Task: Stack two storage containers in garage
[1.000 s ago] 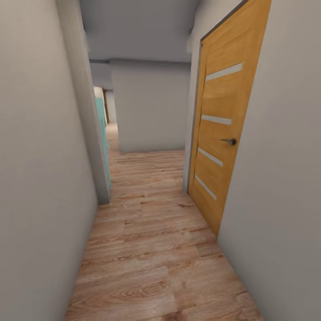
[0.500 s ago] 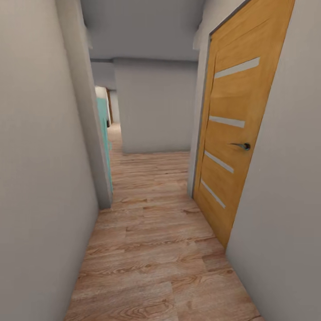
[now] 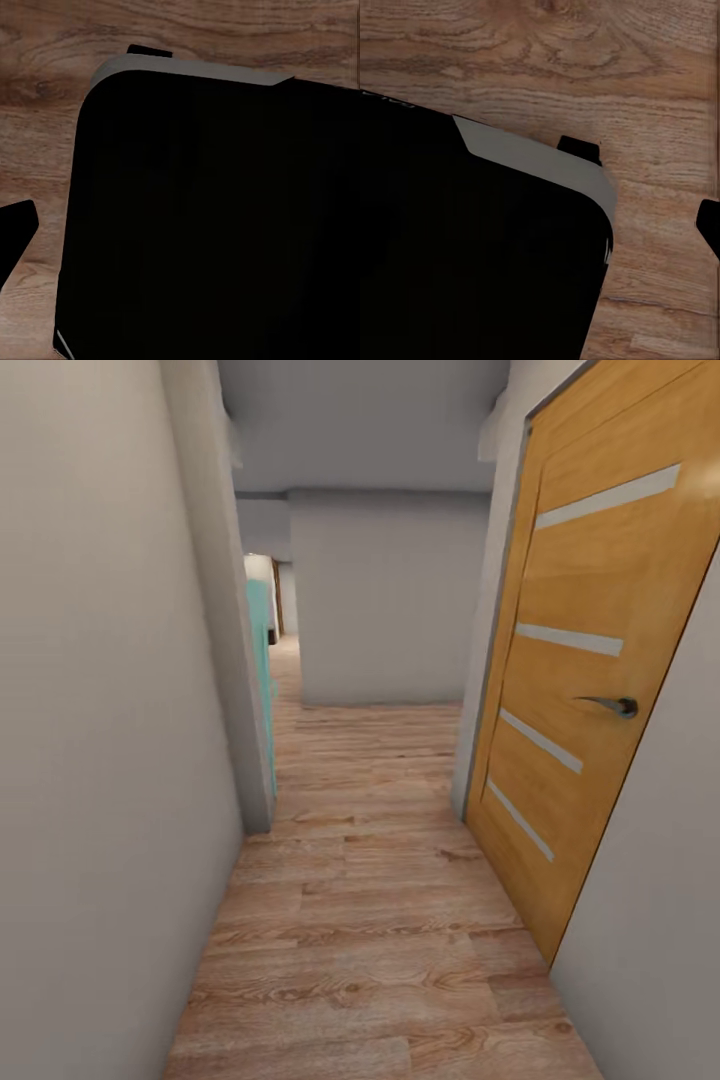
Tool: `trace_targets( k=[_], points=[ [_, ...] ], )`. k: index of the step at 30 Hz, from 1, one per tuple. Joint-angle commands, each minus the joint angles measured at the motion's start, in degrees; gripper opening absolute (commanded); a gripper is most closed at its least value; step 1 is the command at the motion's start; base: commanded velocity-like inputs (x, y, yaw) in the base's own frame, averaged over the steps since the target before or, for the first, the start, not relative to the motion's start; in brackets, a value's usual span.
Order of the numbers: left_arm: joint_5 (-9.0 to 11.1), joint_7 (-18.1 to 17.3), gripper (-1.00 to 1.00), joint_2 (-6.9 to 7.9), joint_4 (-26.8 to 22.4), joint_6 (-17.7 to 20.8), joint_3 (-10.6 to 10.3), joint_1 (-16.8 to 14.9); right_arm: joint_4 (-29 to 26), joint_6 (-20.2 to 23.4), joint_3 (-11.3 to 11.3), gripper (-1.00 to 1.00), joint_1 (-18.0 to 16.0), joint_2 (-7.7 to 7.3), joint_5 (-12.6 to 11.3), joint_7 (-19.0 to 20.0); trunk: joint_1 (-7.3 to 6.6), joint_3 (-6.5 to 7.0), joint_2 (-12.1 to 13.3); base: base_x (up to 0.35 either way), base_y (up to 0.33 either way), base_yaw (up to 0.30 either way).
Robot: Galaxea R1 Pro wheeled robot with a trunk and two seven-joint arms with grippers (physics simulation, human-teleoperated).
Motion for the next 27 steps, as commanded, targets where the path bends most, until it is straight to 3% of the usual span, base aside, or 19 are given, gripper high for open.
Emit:
trace_targets(
  k=[1,27],
  points=[
    [0.28,0.05,1.0,-0.02,0.0,-0.15,0.15,-0.02,0.18,-0.36,0.11,1.0,-0.07,0.0,-0.1,0.21,0.03,-0.05,-0.03,0.322,-0.069,0.021],
    [0.28,0.09,1.0,-0.02,0.0,-0.07,0.15,-0.01,0.25,-0.33,0.19,1.0,-0.07,0.06,-0.05,0.29,0.03,-0.05,-0.03,0.322,-0.115,0.002]
  ],
)
